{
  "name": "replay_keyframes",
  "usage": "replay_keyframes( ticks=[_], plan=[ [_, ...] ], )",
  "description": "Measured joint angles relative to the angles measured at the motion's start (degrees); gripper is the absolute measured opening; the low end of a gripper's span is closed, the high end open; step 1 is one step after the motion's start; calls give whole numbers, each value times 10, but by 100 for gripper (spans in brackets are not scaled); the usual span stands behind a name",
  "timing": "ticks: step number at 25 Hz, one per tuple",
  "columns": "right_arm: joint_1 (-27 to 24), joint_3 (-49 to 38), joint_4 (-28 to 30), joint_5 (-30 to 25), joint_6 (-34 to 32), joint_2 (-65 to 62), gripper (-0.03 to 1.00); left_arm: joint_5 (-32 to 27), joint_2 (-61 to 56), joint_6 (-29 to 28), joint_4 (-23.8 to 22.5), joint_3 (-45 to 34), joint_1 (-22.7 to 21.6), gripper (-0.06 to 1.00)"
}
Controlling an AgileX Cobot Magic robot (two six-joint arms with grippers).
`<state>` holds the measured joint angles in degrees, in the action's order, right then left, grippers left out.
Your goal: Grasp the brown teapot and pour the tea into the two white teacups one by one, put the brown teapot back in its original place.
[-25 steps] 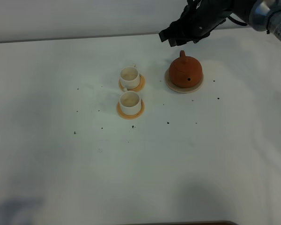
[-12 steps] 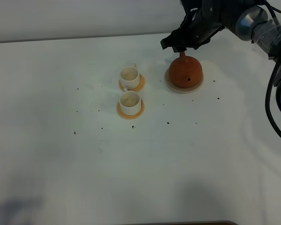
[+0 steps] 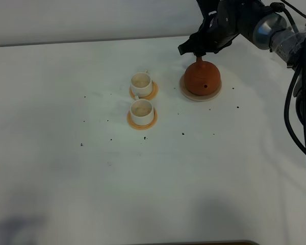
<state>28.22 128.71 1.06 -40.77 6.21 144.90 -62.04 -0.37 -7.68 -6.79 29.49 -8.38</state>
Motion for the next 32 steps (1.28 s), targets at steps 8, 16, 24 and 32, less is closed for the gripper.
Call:
replay_keyframes(
  ticks=[8,16,24,32],
  plan=[
    [0,5,-1,-4,1,2,43,0,0,0,0,0,0,43],
    [0,6,-34,-28,13,2,43,0,0,0,0,0,0,43],
    [3,6,-5,-34,8,2,43,0,0,0,0,0,0,43],
    [6,7,62,-51,-38,2,44,0,0,0,0,0,0,43]
  ],
)
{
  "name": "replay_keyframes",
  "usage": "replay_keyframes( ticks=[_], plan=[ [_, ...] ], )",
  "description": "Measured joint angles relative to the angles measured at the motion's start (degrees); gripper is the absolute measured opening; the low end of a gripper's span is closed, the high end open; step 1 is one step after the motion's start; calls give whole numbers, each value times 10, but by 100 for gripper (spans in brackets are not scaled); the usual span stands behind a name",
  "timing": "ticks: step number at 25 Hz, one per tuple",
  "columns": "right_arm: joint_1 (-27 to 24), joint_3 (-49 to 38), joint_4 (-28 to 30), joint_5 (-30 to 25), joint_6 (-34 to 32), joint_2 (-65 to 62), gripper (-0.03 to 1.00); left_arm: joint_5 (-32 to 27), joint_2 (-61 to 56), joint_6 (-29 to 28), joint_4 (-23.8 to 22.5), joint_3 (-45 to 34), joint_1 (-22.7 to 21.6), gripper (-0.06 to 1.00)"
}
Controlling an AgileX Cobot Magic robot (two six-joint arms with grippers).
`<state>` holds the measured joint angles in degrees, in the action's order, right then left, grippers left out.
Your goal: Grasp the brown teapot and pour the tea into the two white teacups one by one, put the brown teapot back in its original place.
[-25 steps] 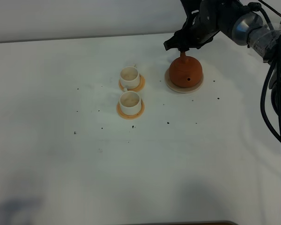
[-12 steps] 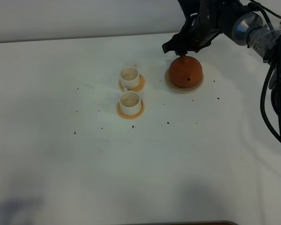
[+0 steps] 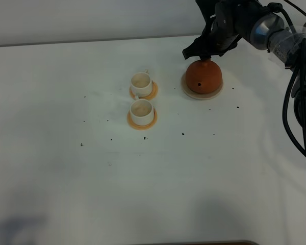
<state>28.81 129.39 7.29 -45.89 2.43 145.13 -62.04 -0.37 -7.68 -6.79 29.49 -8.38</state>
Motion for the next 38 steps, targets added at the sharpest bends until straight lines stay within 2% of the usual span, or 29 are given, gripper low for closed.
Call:
replay_keyframes(
  ticks=[9,17,34,38],
  plan=[
    [-1,4,55,-46,-33,-1,44,0,0,0,0,0,0,43],
    [-2,5,71,-117,-35,-12,44,0,0,0,0,0,0,43],
    [-5,5,89,-133,-73,-12,44,0,0,0,0,0,0,43],
    [-4,4,102,-108,-76,-12,44,0,0,0,0,0,0,43]
  ],
)
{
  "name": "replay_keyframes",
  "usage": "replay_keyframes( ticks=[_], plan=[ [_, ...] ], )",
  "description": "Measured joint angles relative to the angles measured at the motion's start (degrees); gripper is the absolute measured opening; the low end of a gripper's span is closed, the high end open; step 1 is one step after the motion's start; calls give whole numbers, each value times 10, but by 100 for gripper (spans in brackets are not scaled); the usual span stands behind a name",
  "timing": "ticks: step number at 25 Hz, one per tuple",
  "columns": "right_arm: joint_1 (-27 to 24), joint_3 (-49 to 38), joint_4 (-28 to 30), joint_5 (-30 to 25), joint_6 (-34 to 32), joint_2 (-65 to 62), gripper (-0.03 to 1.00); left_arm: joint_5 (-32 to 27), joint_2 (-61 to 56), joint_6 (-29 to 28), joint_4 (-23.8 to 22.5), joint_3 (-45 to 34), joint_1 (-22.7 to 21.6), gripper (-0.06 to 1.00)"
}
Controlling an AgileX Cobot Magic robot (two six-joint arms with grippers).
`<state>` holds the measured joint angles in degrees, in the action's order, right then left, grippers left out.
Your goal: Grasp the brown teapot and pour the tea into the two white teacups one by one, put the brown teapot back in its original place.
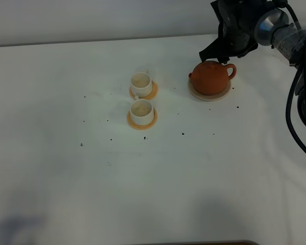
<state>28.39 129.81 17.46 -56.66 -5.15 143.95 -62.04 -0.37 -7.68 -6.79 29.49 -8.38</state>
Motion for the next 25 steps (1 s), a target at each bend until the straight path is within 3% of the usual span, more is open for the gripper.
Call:
replay_keyframes(
  ticks=[7,13,25],
  plan=[
    [0,0,6,42,-1,0,44,0,0,0,0,0,0,43],
    [0,0,41,43,-2,0,44,0,0,0,0,0,0,43],
    [-4,0,53,24,-2,12,44,0,0,0,0,0,0,43]
  ],
)
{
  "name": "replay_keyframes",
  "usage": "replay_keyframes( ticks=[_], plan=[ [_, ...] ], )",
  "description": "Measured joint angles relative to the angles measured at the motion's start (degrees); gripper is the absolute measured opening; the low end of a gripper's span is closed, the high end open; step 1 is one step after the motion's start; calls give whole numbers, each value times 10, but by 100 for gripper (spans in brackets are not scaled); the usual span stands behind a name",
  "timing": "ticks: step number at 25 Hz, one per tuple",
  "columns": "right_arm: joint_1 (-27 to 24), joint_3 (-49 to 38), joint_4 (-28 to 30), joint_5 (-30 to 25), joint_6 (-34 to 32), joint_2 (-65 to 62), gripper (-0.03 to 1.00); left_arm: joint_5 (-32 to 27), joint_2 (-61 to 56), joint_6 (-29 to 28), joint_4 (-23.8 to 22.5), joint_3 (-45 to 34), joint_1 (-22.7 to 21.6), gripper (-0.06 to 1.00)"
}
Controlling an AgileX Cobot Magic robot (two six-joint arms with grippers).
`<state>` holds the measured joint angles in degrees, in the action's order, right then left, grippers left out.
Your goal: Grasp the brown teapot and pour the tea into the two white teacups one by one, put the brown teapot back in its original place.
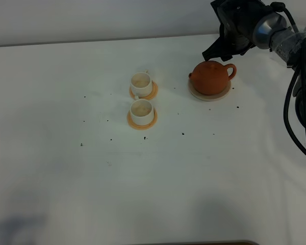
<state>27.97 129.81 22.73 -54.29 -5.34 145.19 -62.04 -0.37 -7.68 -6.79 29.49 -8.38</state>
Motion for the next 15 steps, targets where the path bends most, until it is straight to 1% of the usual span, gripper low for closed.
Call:
replay_keyframes(
  ticks=[8,12,15],
  plan=[
    [-10,0,0,-75,1,0,44,0,0,0,0,0,0,43],
    [-9,0,-10,-95,2,0,44,0,0,0,0,0,0,43],
    [-9,0,-6,-92,2,0,44,0,0,1,0,0,0,43]
  ],
)
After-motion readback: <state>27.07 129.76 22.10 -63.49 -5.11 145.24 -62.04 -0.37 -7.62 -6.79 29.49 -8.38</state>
